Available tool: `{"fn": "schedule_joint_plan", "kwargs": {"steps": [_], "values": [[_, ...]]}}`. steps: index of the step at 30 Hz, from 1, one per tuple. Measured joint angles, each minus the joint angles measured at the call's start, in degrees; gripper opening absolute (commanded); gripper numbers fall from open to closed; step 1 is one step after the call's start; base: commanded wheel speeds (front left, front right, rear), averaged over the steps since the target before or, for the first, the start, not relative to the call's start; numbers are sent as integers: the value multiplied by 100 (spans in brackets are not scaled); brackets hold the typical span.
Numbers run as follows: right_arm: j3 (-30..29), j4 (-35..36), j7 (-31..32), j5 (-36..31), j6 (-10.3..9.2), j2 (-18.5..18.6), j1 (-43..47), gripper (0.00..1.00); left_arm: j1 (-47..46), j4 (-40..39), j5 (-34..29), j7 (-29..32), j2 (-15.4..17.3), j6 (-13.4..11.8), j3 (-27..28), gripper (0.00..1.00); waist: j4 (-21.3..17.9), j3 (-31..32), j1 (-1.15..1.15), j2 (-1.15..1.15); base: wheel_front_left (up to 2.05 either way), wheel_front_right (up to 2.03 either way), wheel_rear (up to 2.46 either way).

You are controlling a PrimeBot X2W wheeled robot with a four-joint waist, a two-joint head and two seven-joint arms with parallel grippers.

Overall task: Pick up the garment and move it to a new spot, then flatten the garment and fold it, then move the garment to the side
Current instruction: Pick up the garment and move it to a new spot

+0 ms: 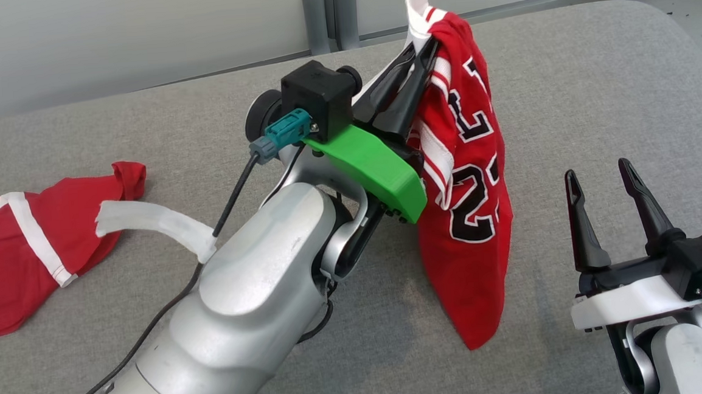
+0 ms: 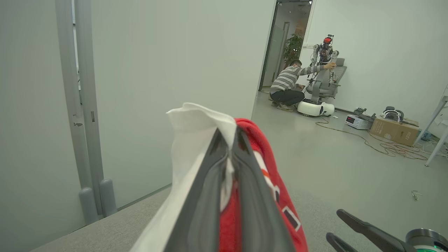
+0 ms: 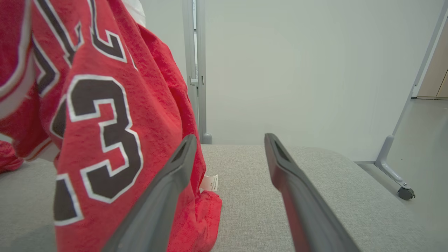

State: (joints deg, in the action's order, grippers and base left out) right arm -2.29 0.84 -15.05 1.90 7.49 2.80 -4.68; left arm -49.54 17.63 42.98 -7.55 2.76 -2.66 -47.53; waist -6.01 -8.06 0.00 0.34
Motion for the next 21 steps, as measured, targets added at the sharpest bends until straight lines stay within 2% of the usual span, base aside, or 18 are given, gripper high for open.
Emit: {"fn": "schedule_joint_plan", "kwargs": {"steps": [7,15,21], "values": [[132,19,0,2,0,0,-16,100,18,1198,-114,-325,118,-307,27,0,-59,-124,0,0,0,0,0],[302,29,0,8,0,-1,-116,100,-3,2731,-13,-664,366,-595,624,0,-173,-314,0,0,0,0,0],[370,14,0,8,0,0,-142,100,-8,3518,44,-722,399,-624,901,0,-272,-414,0,0,0,0,0]]}}
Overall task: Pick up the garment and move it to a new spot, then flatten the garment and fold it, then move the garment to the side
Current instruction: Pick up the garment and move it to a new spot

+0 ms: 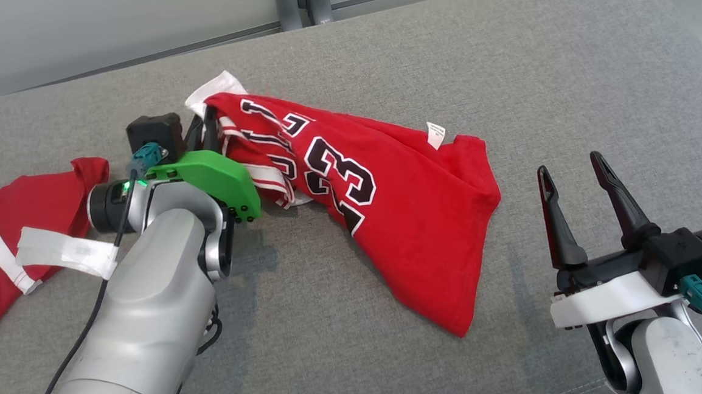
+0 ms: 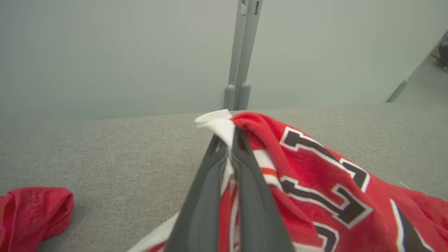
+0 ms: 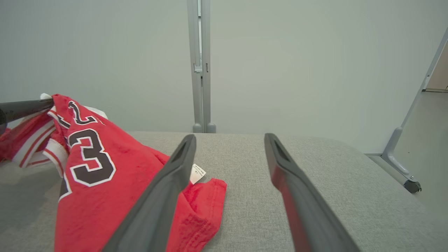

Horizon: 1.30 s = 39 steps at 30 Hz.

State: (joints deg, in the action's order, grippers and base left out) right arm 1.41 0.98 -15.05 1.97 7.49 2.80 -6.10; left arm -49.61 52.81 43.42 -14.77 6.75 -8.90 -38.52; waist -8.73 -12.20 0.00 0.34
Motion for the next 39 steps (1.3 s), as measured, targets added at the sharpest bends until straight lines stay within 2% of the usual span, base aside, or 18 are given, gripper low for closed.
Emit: {"fn": "schedule_joint_plan", "kwargs": {"steps": [4,6,7,10,16,30,39], "values": [[40,-31,0,0,0,0,-46,100,3,367,-1,-19,43,0,153,0,-39,-55,0,0,0,0,0],[52,-38,0,0,0,0,-97,100,5,439,-24,-19,66,-3,243,94,-50,-79,0,0,0,0,0],[58,-40,0,0,0,0,-113,100,8,452,-53,-20,76,-19,296,100,-52,-90,0,0,0,0,0],[74,-58,0,0,0,0,-124,100,80,478,-87,-27,98,-11,464,100,-39,-111,0,0,0,0,0],[24,-67,0,1,0,-1,-125,100,235,342,-149,-27,-19,224,765,100,85,-75,0,0,0,0,0],[-71,-62,0,-1,0,-1,-66,100,1148,-1221,-1136,-37,-201,583,1447,100,513,224,0,0,0,0,0],[269,-289,0,54,0,0,116,100,2637,-2519,-1696,-36,-336,722,1788,100,814,347,0,0,0,0,0]]}}
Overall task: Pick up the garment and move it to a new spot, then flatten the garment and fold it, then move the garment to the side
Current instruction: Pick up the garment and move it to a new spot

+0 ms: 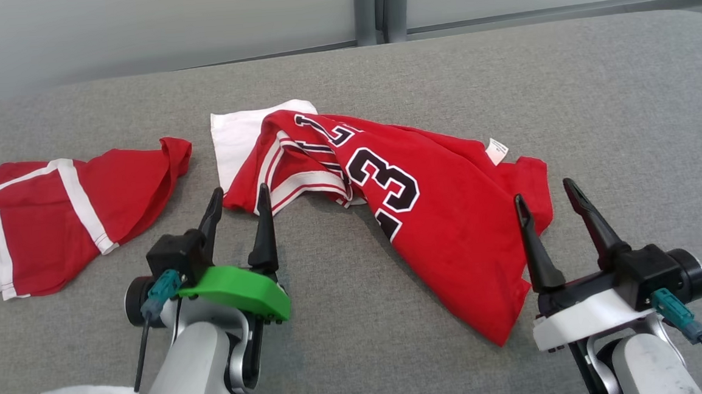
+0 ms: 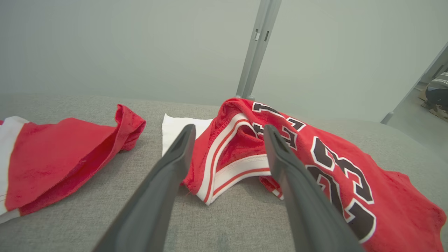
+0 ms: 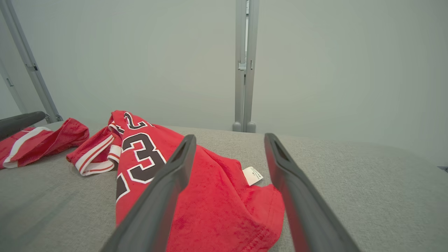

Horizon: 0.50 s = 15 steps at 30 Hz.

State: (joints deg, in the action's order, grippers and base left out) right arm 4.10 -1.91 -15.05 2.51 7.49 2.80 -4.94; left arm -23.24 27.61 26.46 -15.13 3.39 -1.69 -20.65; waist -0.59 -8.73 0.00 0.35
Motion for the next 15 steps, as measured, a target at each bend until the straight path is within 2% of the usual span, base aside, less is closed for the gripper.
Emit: {"fn": "schedule_joint_plan", "kwargs": {"steps": [7,15], "values": [[441,-422,-1,-121,0,-2,34,100,774,-831,-344,-1,-40,71,240,100,192,42,0,0,0,0,0],[723,-1344,0,-336,0,-2,108,100,1310,-1301,-482,-1,-48,126,431,100,419,87,0,0,0,0,0]]}}
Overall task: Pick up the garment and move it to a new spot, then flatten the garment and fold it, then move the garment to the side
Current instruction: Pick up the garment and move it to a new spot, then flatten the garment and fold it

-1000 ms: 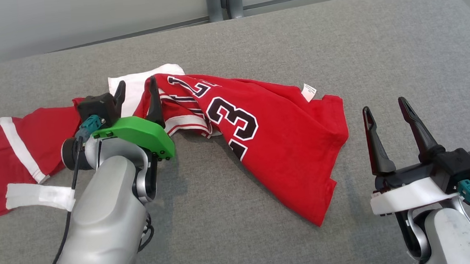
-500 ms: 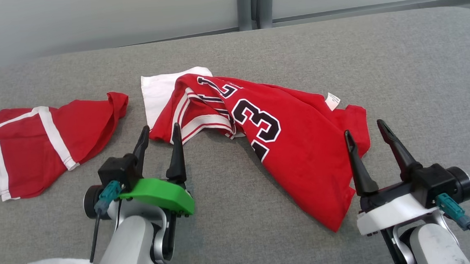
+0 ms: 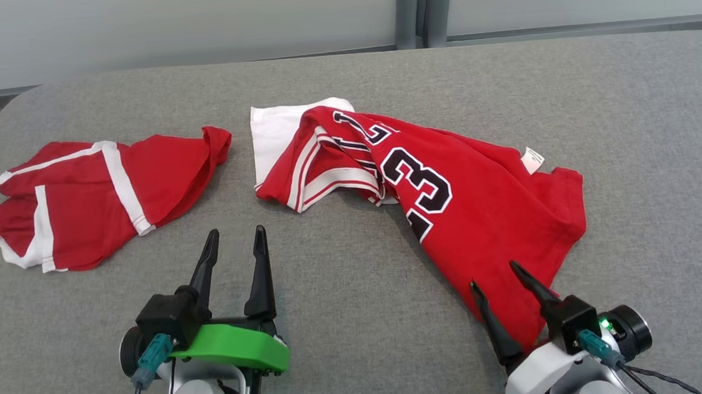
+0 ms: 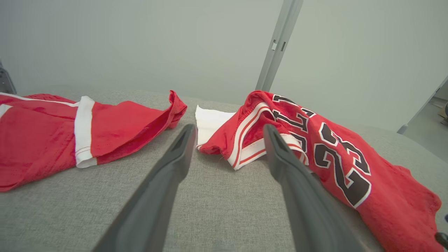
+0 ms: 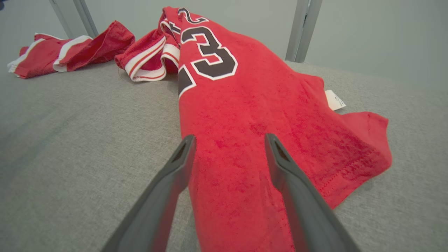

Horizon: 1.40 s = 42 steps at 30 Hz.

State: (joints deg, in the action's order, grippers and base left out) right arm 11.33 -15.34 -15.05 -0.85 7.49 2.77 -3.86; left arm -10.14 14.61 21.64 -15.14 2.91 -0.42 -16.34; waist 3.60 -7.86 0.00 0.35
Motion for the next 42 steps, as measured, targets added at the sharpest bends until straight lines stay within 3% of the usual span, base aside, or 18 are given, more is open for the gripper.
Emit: {"fn": "schedule_joint_plan", "kwargs": {"steps": [10,11,12,14,22,35,42], "values": [[-81,-1410,-1,-391,0,-1,-470,100,159,-248,225,1,-3,-113,-114,100,410,-13,0,0,0,0,0],[-88,-1486,0,-398,0,-1,-526,64,159,-259,246,0,-3,-116,-122,100,427,-20,0,0,0,0,0],[-93,-1547,0,-402,0,-1,-591,35,159,-270,250,1,-3,-119,-123,100,440,-32,0,0,0,0,0],[-133,-1581,0,-406,0,-1,-714,0,159,-288,252,0,-3,-132,-130,100,460,-54,0,0,0,0,0],[-83,-862,-1,-276,0,1,-831,0,184,-312,265,0,-4,-169,-94,100,375,-65,0,0,0,0,0],[716,915,0,-125,0,-2,-605,0,297,-300,290,0,-5,-164,-111,100,28,144,0,0,0,0,0],[404,938,144,23,0,0,-464,0,352,-320,297,1,-5,-162,-207,100,-101,172,0,0,0,0,0]]}}
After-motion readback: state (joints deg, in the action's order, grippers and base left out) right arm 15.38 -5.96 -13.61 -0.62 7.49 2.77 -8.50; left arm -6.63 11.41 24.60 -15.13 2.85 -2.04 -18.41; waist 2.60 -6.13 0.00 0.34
